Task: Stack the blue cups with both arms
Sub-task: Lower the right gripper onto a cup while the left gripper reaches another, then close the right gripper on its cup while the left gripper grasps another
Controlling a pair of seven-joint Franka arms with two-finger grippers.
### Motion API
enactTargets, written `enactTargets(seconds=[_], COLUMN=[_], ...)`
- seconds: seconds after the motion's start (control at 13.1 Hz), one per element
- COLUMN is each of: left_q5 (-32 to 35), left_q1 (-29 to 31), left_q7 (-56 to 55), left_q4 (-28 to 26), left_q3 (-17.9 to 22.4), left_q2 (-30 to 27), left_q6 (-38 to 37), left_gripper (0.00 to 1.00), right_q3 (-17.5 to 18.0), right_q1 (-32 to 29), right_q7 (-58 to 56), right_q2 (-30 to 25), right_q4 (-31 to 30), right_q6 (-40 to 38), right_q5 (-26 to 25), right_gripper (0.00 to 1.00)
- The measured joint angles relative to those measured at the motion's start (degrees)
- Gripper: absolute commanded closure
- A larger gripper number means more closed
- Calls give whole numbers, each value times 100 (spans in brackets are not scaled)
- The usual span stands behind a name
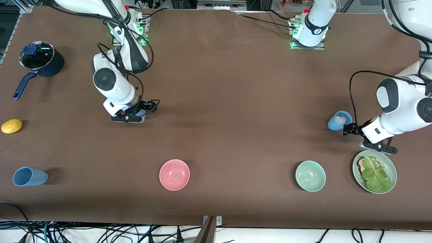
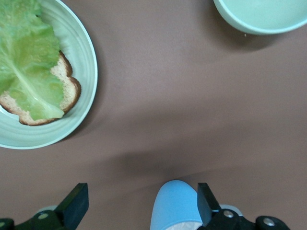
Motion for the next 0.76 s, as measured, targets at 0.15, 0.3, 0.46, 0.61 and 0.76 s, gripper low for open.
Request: enactTargets(seconds=[0.15,0.3,0.46,0.61,0.76], left_q5=[0,-46,-260,-431,-479], left_q1=[-1,5,7,10,9], left_q7=[184,433,752,957,1007], left_q4=[-262,-374,-444,-544,-638], left_q3=[51,164,272,358,371], left_q2=[-56,-63,-144,-318,-487], left_q6=[244,334,354,354,351], left_gripper=[0,0,0,0,0], right_q3=[0,0,-5,-20,-41], right_q1=[3,3,0,-12,-50], right_q7=[0,0,-1,-2,-2], right_q2=[50,60,63,79,82], right_q4=[0,0,0,1,92], right_q6=[17,14,-45,-178,-412], right_q5=[0,0,0,-1,-5], right_gripper=[100,100,100,100,100])
